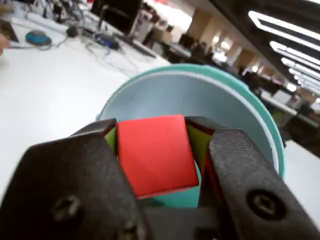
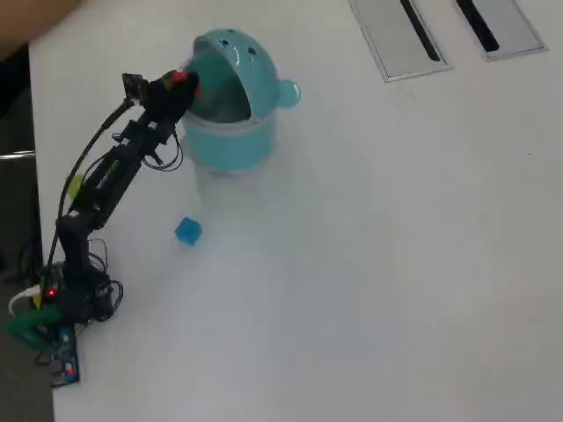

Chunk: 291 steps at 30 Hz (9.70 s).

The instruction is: Grasp RGB lego blocks and put them in the bin one by one.

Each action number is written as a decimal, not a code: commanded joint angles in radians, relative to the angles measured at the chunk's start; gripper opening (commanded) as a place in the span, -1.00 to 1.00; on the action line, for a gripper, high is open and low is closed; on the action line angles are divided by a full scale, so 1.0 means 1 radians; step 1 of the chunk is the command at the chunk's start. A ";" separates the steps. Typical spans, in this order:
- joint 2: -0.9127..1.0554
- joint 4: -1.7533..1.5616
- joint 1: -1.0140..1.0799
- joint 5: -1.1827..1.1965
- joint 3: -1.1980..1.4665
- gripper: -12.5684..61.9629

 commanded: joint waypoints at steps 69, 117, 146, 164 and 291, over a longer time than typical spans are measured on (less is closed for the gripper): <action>0.495 -0.120 0.041 0.150 0.607 0.29; 0.992 -0.262 -0.626 0.258 1.394 0.22; 0.676 -0.230 -0.759 0.190 1.362 0.20; 0.416 -0.235 -0.749 0.190 1.235 0.20; 0.683 0.506 0.298 0.342 0.706 0.25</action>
